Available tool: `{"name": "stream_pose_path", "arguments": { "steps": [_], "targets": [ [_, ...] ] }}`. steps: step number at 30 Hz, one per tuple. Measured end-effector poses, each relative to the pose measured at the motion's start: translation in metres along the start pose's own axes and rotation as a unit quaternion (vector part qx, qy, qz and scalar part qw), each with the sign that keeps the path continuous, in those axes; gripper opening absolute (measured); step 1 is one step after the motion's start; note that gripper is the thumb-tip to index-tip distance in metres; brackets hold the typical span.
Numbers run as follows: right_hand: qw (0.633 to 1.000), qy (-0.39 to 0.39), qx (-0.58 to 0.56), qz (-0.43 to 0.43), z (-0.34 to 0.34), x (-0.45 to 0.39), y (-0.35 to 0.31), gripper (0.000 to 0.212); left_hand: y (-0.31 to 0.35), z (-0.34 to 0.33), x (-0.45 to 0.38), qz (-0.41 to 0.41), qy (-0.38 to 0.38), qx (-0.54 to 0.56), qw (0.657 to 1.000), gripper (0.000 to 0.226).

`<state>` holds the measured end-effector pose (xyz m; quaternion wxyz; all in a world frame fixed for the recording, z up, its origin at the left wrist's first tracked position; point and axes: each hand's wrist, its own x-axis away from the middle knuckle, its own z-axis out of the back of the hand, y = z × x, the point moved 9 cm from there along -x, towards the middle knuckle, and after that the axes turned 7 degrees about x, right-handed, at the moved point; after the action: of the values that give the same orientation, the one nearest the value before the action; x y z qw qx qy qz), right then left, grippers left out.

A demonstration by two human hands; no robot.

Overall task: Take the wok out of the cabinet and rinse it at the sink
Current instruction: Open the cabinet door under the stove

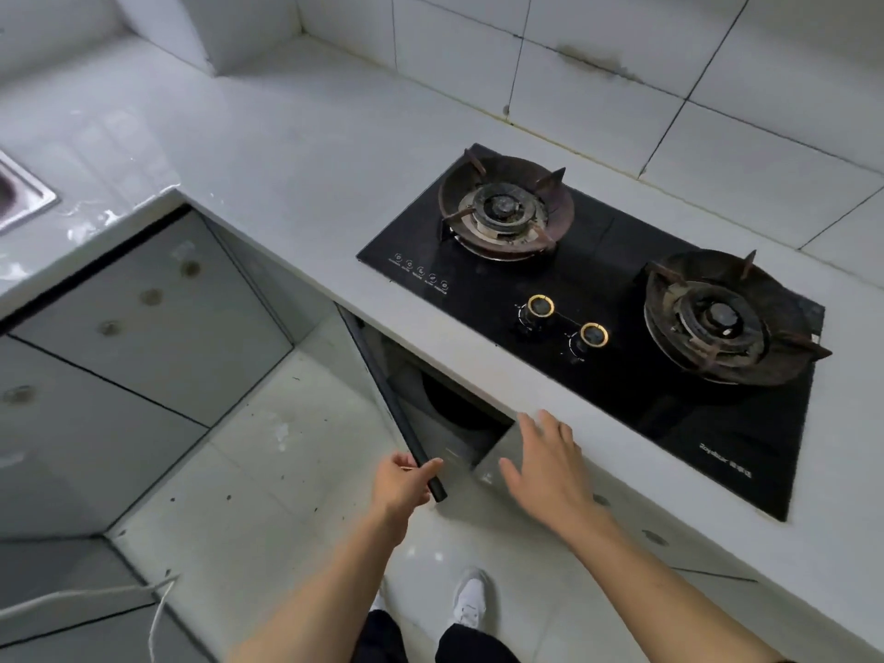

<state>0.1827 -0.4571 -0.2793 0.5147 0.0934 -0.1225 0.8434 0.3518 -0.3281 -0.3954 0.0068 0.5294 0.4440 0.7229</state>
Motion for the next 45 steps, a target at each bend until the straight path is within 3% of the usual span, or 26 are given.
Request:
{"name": "stream_pose_path", "arguments": {
  "steps": [3, 7, 8, 10, 13, 15, 18, 24, 35, 39, 42, 45],
  "targets": [
    [0.997, -0.015, -0.023, 0.070, -0.006, -0.012, -0.031, 0.068, 0.005, 0.025, 0.016, -0.060, 0.069, -0.084, 0.992, 0.033],
    [0.994, -0.026, 0.001, 0.106, -0.011, -0.025, -0.054, 0.071, 0.007, 0.056, 0.026, -0.076, 0.094, -0.136, 0.983, 0.026],
    [0.993, -0.028, 0.008, 0.110, -0.012, -0.028, -0.059, 0.072, 0.008, 0.064, 0.027, -0.082, 0.094, -0.145, 0.982, 0.031],
    [0.992, -0.031, 0.021, 0.120, -0.014, -0.033, -0.070, 0.072, 0.016, 0.079, 0.031, -0.132, 0.097, -0.189, 0.968, 0.064],
    [0.990, -0.038, 0.032, 0.129, -0.015, -0.041, -0.088, 0.072, 0.034, 0.093, 0.038, -0.246, 0.092, -0.344, 0.901, 0.104],
    [0.990, -0.037, 0.035, 0.130, -0.013, -0.047, -0.097, 0.072, 0.039, 0.097, 0.036, -0.284, 0.082, -0.462, 0.836, 0.111],
    [0.990, -0.030, 0.050, 0.130, -0.007, -0.057, -0.105, 0.072, 0.042, 0.107, 0.029, -0.296, 0.057, -0.568, 0.766, 0.101],
    [0.990, -0.041, 0.064, 0.118, -0.006, -0.071, -0.115, 0.077, 0.045, 0.132, 0.021, -0.308, 0.051, -0.645, 0.697, 0.082],
    [0.989, -0.055, 0.108, 0.090, -0.017, -0.078, -0.119, 0.086, 0.051, 0.153, 0.011, -0.286, 0.054, -0.711, 0.640, 0.067],
    [0.987, -0.049, 0.124, 0.086, -0.018, -0.079, -0.119, 0.087, 0.064, 0.165, 0.002, -0.242, 0.070, -0.711, 0.657, 0.060],
    [0.986, -0.045, 0.131, 0.091, -0.018, -0.079, -0.121, 0.089, 0.077, 0.187, -0.004, -0.234, 0.093, -0.674, 0.695, 0.061],
    [0.985, -0.044, 0.140, 0.093, -0.018, -0.080, -0.123, 0.090, 0.086, 0.207, -0.013, -0.245, 0.117, -0.663, 0.698, 0.060]
  ]
}}
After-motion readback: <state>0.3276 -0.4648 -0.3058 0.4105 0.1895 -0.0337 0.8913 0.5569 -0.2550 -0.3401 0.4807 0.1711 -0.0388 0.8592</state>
